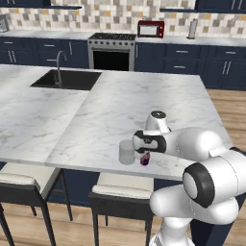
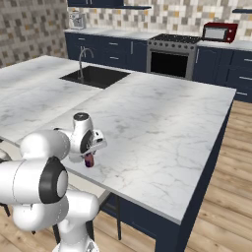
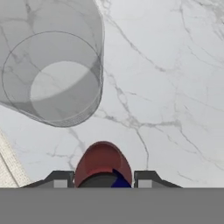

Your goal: There is a wine glass and glass cup on the dining counter. Place the wine bottle next to the wine glass and the juice bottle next to the glass cup.

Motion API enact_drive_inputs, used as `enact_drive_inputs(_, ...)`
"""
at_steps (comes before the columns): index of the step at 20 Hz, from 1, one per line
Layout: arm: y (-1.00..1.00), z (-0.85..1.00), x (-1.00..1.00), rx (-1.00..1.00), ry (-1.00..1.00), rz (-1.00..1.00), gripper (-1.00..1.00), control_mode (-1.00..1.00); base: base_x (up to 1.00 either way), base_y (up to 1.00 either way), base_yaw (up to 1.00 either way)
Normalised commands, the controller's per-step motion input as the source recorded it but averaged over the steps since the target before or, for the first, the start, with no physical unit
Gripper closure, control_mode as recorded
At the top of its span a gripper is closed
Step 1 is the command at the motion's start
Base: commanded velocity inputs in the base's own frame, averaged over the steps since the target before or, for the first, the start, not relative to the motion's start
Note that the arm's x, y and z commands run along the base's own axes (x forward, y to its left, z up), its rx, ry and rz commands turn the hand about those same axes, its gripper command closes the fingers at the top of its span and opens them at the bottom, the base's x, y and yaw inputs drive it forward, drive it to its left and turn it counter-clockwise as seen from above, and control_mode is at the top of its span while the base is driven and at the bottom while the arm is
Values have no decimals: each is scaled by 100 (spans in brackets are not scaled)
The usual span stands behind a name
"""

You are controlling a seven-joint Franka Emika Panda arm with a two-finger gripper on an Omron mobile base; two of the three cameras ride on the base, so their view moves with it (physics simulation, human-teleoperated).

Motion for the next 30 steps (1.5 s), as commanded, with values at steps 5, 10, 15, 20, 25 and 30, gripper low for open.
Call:
enact_drive_inputs(5, 10, -25, -1, -5, -9, 0, -100, -100, 0, 0, 0)
enact_drive_inputs(10, 8, -20, -1, 0, 0, 0, -100, -100, 0, 0, 0)
enact_drive_inputs(15, 0, 0, -9, 0, 0, 0, -100, -100, 0, 0, 0)
enact_drive_inputs(20, 0, 4, -16, 2, 0, 0, -100, -100, 0, 0, 0)
enact_drive_inputs(25, 0, 21, -20, 3, 0, 0, -100, -100, 0, 0, 0)
enact_drive_inputs(30, -5, 32, -32, 2, 0, -6, -100, -100, 0, 0, 0)
